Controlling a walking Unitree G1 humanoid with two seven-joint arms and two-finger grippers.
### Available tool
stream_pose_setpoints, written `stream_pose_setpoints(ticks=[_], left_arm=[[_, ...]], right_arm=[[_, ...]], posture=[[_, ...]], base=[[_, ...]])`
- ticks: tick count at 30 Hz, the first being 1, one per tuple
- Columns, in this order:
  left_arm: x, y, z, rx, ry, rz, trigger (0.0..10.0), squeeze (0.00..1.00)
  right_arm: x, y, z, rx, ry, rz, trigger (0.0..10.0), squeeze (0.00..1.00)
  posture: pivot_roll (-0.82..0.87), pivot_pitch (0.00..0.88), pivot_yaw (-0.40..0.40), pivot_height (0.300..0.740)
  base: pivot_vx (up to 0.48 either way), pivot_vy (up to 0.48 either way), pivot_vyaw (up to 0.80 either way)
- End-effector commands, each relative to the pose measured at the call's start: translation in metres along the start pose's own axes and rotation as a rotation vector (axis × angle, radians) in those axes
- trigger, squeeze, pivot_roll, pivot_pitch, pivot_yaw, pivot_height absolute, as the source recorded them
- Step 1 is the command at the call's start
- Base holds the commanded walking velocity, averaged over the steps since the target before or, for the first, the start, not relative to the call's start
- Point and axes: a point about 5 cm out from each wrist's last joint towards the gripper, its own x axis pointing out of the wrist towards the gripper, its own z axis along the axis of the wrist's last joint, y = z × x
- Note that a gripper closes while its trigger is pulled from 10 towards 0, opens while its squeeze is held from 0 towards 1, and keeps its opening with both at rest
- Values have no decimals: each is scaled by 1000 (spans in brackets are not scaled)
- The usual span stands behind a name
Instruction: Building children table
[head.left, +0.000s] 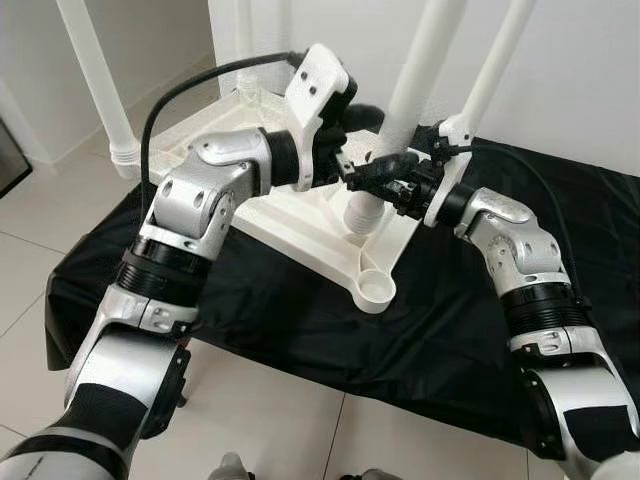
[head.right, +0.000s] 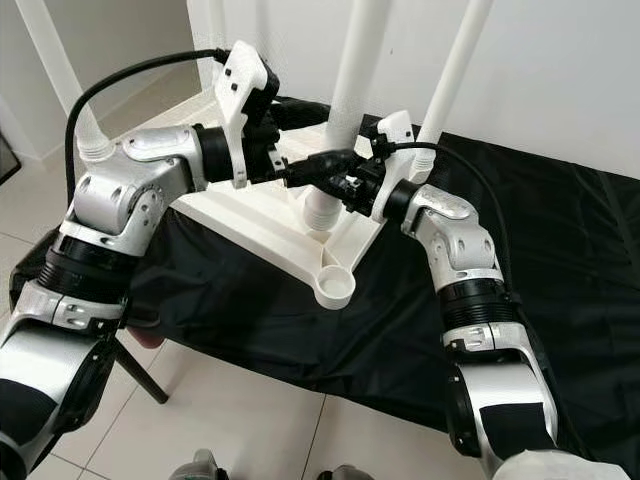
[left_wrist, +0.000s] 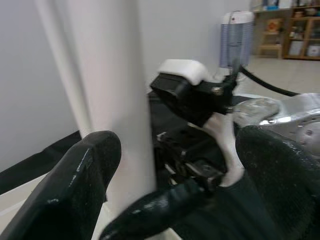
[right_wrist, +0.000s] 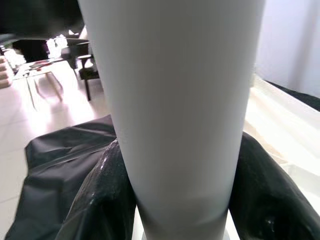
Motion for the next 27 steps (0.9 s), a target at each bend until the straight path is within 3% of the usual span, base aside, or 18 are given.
stream_pose_setpoints(ticks=[1,5,9,15,23,27], left_arm=[[-2,-4,-2,-4,6,-42,10000,0],[-12,1,-18,-47,36,41,10000,0],[-14,2,-21,-52,43,52,10000,0],[-22,-4,-52,-116,101,93,10000,0],[-26,-10,-85,-162,173,111,10000,0],[-27,-12,-112,-126,291,138,10000,0]], right_arm=[[-1,-6,8,-17,-28,-32,10000,0],[-10,-15,7,-14,-32,-103,10000,0],[-12,-15,6,-14,-31,-111,10000,0],[-24,-24,0,5,-35,-199,10000,0],[-27,-19,7,20,-78,-199,10000,0],[-30,-13,10,15,-98,-195,10000,0]], posture=[[17,0,-76,740],[14,0,-71,740],[14,0,-71,740],[8,0,-62,740],[5,0,-56,740],[2,0,-54,740]], base=[[0,0,0],[0,0,0],[0,0,0],[0,0,0],[0,0,0],[0,0,0]])
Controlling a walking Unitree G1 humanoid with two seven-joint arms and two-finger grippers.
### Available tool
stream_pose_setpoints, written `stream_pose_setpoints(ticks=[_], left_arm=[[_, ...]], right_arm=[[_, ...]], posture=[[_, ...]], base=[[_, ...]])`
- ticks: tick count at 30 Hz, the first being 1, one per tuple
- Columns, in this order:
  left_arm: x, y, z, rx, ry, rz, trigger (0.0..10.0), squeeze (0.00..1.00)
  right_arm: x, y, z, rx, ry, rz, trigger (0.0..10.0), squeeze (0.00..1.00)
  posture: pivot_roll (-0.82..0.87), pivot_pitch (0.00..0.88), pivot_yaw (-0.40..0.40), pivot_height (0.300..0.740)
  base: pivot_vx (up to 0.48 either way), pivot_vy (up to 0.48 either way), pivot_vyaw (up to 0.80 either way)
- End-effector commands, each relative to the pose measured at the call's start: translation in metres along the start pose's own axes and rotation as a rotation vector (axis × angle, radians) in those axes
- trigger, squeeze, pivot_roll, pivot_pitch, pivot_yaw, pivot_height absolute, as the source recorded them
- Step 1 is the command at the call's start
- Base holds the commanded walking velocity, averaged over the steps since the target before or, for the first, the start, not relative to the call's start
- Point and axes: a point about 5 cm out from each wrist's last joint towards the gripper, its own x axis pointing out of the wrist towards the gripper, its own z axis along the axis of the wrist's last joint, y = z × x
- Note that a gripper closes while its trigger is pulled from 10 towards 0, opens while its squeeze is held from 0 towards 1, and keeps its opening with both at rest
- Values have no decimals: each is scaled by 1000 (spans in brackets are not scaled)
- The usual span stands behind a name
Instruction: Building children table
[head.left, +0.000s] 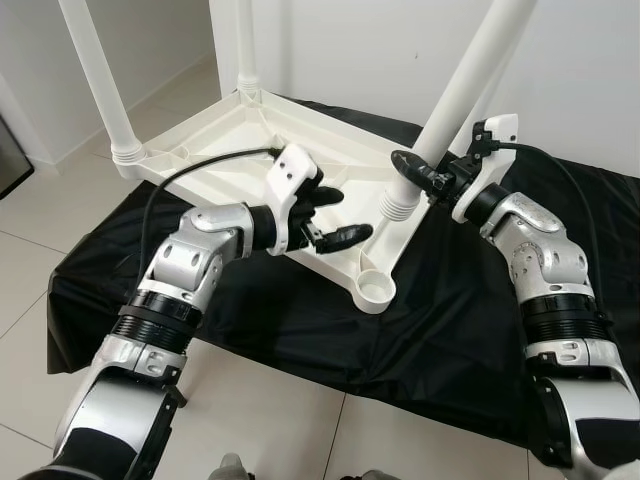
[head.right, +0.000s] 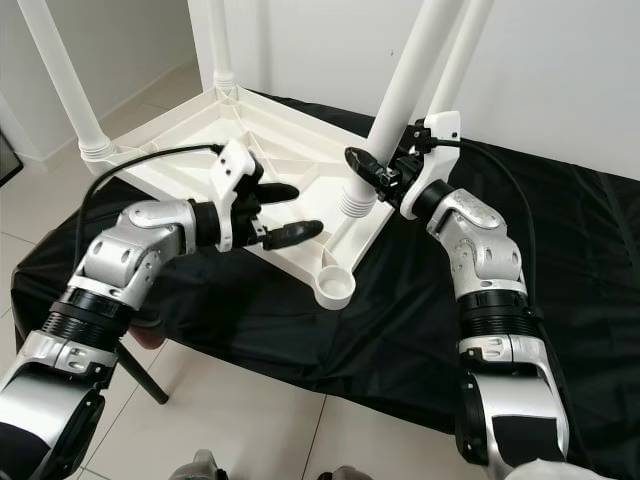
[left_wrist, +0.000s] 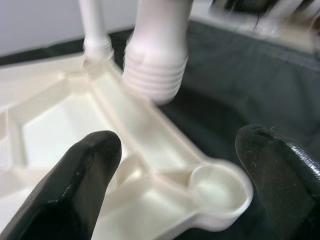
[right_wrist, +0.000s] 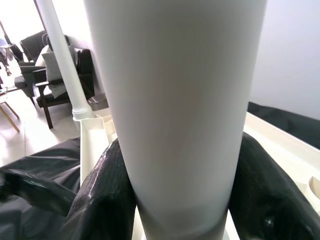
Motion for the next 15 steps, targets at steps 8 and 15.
stream_pose_setpoints(ticks=[8,15], left_arm=[[8,-4,-47,98,199,28,10000,0],[13,-5,-64,129,274,43,10000,0]], right_arm=[[-7,5,6,15,-34,-8,10000,0],[-9,10,10,14,-43,3,10000,0]], posture=[[-15,0,-42,740],[-22,0,-38,740]], base=[[0,0,0],[0,0,0]])
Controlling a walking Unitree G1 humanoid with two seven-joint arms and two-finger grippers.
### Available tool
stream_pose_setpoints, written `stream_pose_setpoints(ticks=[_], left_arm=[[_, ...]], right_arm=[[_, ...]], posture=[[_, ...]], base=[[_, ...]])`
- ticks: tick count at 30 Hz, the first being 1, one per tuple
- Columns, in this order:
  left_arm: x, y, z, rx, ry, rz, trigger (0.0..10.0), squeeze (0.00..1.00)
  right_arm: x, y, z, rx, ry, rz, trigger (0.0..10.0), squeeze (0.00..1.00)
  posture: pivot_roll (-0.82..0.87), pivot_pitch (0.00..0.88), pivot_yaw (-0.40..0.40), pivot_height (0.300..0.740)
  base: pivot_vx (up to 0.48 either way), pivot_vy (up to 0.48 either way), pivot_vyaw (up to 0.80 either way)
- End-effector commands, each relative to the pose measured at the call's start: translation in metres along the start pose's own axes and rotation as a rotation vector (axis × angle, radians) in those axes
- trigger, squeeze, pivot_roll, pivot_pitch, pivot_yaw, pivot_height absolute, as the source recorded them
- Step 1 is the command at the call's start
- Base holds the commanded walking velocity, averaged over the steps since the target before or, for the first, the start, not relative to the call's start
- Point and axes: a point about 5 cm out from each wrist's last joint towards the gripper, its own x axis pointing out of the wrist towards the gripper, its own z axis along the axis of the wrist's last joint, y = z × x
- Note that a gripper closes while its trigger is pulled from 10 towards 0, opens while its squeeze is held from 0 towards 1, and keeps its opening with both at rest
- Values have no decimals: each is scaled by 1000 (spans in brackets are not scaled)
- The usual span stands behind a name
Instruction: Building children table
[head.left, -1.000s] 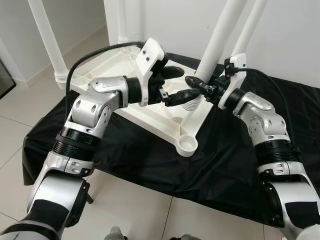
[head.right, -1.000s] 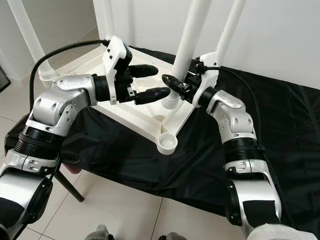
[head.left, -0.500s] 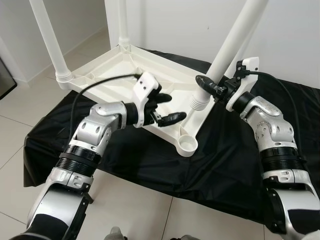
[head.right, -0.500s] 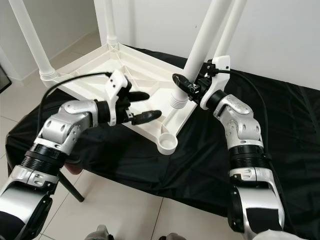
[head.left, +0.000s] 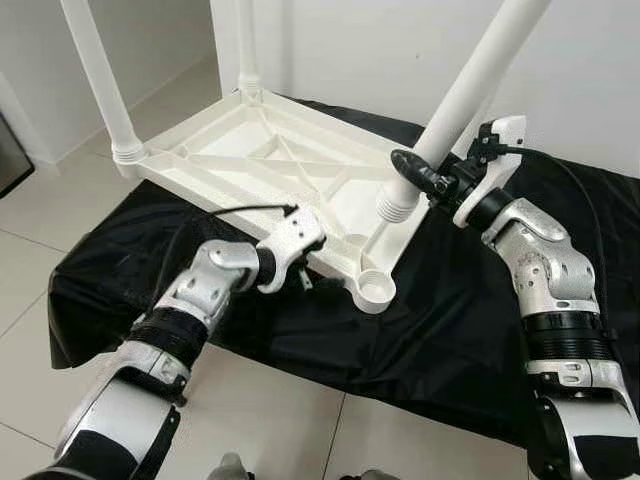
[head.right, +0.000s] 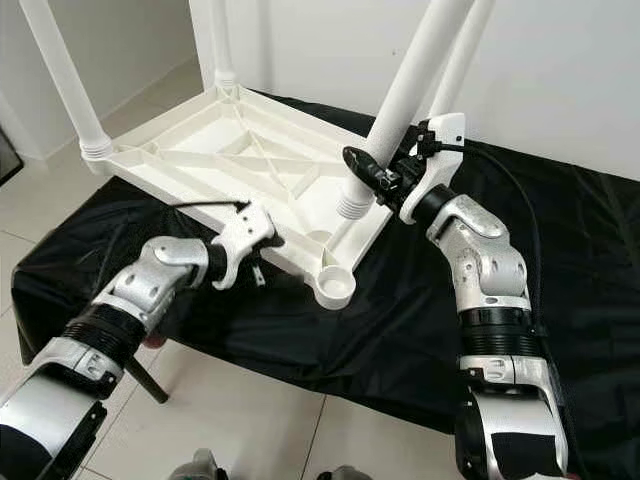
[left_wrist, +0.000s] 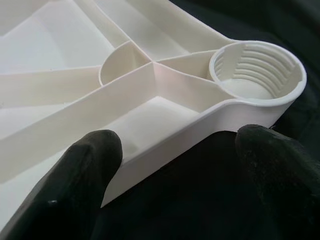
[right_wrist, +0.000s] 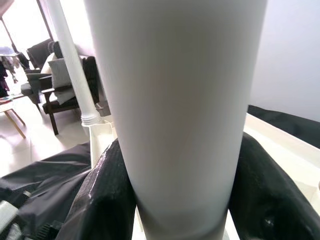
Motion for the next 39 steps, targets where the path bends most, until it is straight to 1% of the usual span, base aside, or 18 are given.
stream_pose_setpoints(ticks=[1,6,12,17,20,22,25,26,27,28,34,39], left_arm=[[6,-1,-10,7,57,50,10000,0],[12,2,-16,19,100,95,10000,0],[15,2,-17,18,117,87,10000,0],[18,7,-19,20,144,136,10000,0],[19,7,-20,12,151,140,10000,0],[22,4,-22,23,169,128,10000,0],[28,-3,-22,24,162,89,10000,0],[28,-3,-22,24,162,89,10000,0],[34,-9,-19,4,144,58,10000,0],[36,-10,-19,0,141,52,10000,0],[43,-13,-10,-1,109,49,10000,0],[48,-11,0,-17,80,63,10000,0]], right_arm=[[-2,1,6,-3,-19,2,10000,0],[-4,5,7,-4,-17,11,10000,0],[-6,5,9,-9,-17,7,10000,0],[-7,5,11,-13,-20,1,10000,0],[-7,6,11,-13,-21,0,10000,0],[-8,6,12,-14,-23,-5,10000,0],[-10,5,13,-16,-24,-14,10000,0],[-10,5,13,-16,-24,-14,10000,0],[-11,3,15,-19,-24,-23,10000,0],[-12,3,15,-20,-24,-25,10000,0],[-13,2,16,-18,-22,-29,10000,0],[-13,3,15,-12,-20,-30,10000,0]], posture=[[-23,0,-38,740],[-33,0,-34,740],[-39,0,-30,740],[-46,0,-22,740],[-48,0,-19,740],[-51,0,-17,740],[-55,0,-14,740],[-55,0,-14,740],[-57,0,-13,740],[-57,0,-13,740],[-57,0,-14,740],[-56,0,-14,740]], base=[[0,0,0],[0,0,0],[0,0,0],[0,0,0],[0,0,0],[0,0,0],[0,0,0],[0,0,0],[0,0,0],[0,0,0],[0,0,0],[0,0,0]])
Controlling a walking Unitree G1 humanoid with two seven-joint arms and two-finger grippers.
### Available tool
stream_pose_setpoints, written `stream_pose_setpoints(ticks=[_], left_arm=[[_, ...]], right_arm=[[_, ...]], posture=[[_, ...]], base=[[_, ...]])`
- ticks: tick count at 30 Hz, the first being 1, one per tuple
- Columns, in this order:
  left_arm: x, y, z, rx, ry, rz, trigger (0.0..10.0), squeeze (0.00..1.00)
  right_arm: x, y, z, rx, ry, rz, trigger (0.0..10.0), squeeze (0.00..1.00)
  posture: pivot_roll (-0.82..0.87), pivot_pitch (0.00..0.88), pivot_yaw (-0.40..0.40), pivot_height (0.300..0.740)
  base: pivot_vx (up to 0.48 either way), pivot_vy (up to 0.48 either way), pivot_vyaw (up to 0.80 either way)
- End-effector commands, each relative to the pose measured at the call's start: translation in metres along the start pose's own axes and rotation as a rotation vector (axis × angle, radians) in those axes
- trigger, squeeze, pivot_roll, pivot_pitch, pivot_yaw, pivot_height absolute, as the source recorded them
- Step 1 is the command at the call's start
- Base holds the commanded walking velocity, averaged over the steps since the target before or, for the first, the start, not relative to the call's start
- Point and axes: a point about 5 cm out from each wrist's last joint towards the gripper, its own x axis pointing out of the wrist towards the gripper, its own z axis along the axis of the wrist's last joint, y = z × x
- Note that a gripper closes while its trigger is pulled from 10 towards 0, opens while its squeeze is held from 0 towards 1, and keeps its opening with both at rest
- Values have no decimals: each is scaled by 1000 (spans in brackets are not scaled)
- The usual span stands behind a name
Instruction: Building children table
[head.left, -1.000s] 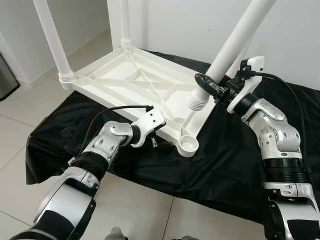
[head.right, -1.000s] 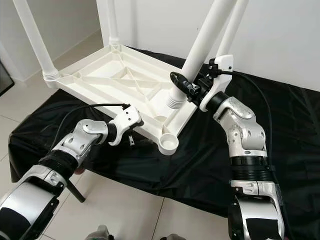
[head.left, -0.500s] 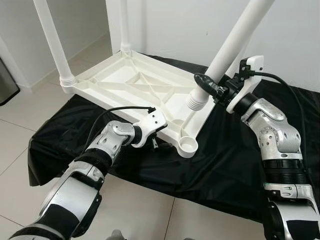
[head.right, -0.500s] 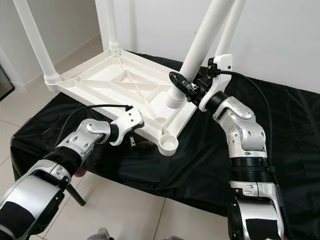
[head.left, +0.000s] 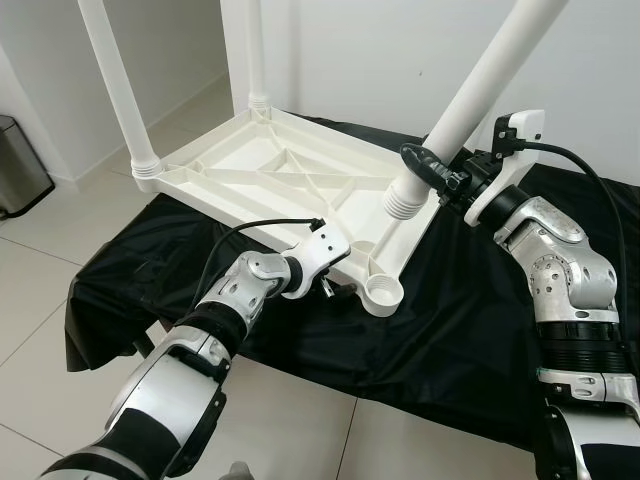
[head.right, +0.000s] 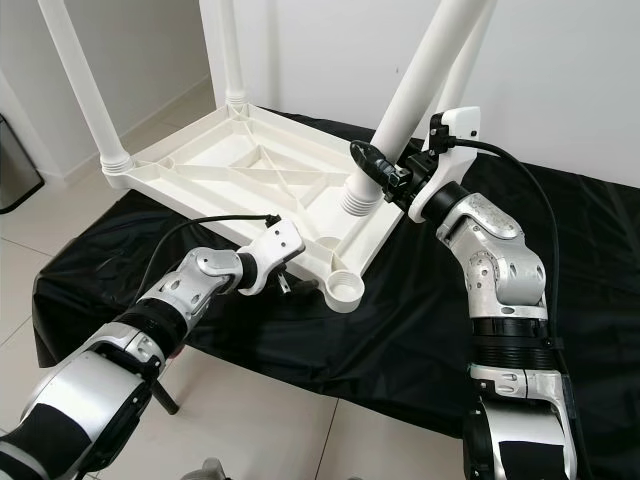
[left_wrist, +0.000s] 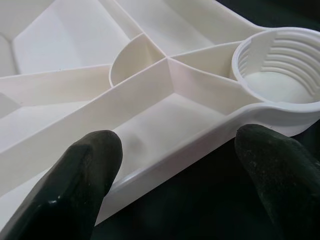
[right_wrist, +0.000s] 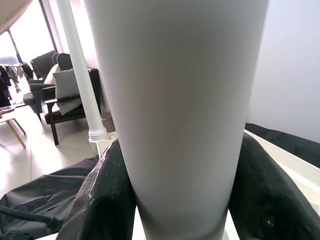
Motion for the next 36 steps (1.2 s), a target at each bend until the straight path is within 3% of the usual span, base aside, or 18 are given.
stream_pose_setpoints(ticks=[1,11,19,22,24,30,36], left_arm=[[3,-2,-3,-14,22,11,10000,0],[16,-5,28,-31,-71,23,10000,0],[15,-4,38,-30,-116,-7,10000,0],[10,0,43,-23,-145,-21,10000,0],[-3,11,54,19,-199,-48,10000,0],[-26,27,60,81,-248,-59,10000,0],[-31,31,57,95,-236,-51,10000,0]], right_arm=[[-2,1,2,0,-10,0,10000,0],[-2,2,2,9,-9,-4,10000,0],[-2,3,0,13,-6,-5,10000,0],[-3,2,-4,3,8,-7,10000,0],[-9,-2,-11,-12,30,-26,10000,0],[-24,-8,-17,-43,70,-24,10000,0],[-32,-9,-20,-57,100,-17,10000,0]], posture=[[-56,0,-14,740],[-50,2,-13,740],[-48,6,-12,740],[-39,9,-14,740],[-33,13,-17,740],[-35,20,-17,740],[-37,22,-17,740]], base=[[0,0,0],[0,0,0],[0,0,0],[0,0,0],[0,0,0],[0,0,0],[0,0,0]])
